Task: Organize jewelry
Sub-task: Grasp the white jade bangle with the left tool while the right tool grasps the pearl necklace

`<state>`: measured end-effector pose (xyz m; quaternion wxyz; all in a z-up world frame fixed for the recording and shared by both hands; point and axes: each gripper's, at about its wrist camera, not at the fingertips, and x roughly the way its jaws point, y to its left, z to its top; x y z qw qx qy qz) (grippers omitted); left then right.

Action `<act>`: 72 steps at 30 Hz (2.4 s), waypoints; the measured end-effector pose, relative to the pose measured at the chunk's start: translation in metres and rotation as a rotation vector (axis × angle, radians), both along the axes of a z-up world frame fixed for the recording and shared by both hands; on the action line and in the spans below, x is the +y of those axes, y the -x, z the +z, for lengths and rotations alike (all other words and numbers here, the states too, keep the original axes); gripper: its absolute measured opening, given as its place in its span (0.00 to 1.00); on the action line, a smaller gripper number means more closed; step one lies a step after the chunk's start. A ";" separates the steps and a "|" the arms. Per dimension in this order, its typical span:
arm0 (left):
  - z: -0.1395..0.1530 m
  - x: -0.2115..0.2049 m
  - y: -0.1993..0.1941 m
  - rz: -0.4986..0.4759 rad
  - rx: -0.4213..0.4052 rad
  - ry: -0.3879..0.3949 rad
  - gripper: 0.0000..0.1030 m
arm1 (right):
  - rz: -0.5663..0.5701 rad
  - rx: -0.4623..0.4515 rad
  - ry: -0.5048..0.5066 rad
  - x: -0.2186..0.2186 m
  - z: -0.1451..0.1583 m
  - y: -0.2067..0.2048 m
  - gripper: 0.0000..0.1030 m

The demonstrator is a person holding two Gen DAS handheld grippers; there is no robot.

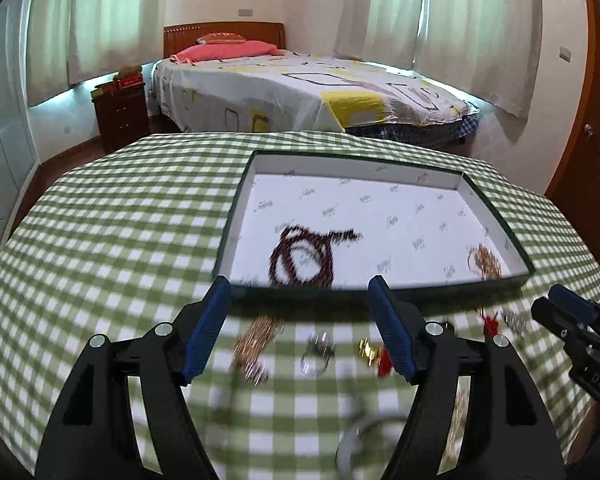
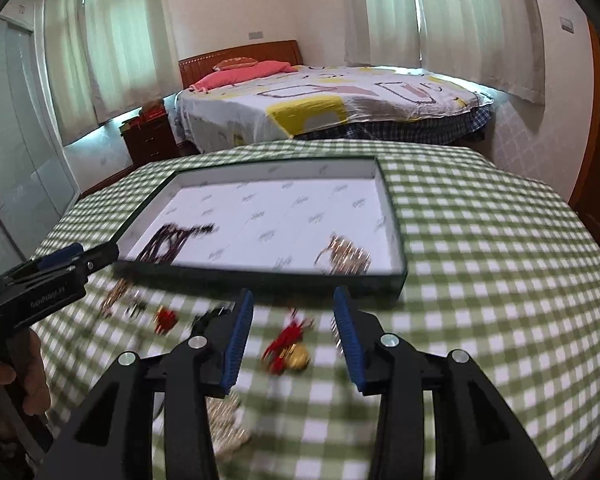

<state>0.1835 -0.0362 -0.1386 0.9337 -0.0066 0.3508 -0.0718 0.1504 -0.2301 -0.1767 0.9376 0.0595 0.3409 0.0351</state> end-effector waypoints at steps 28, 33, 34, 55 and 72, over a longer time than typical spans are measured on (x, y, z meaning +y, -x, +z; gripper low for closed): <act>-0.024 0.052 0.065 0.109 0.065 0.009 0.67 | 0.099 0.109 0.091 0.069 -0.053 0.031 0.40; -0.028 0.042 0.065 0.084 0.083 0.009 0.67 | 0.115 0.103 0.088 0.062 -0.052 0.035 0.14; -0.029 0.040 0.066 0.080 0.086 0.009 0.67 | 0.119 0.102 0.092 0.061 -0.052 0.036 0.13; -0.048 -0.040 0.065 -0.092 0.152 -0.001 0.73 | -0.022 0.051 -0.008 -0.015 -0.036 0.052 0.11; -0.060 -0.057 0.060 -0.109 0.153 -0.047 0.79 | -0.022 0.066 -0.029 -0.020 -0.044 0.049 0.11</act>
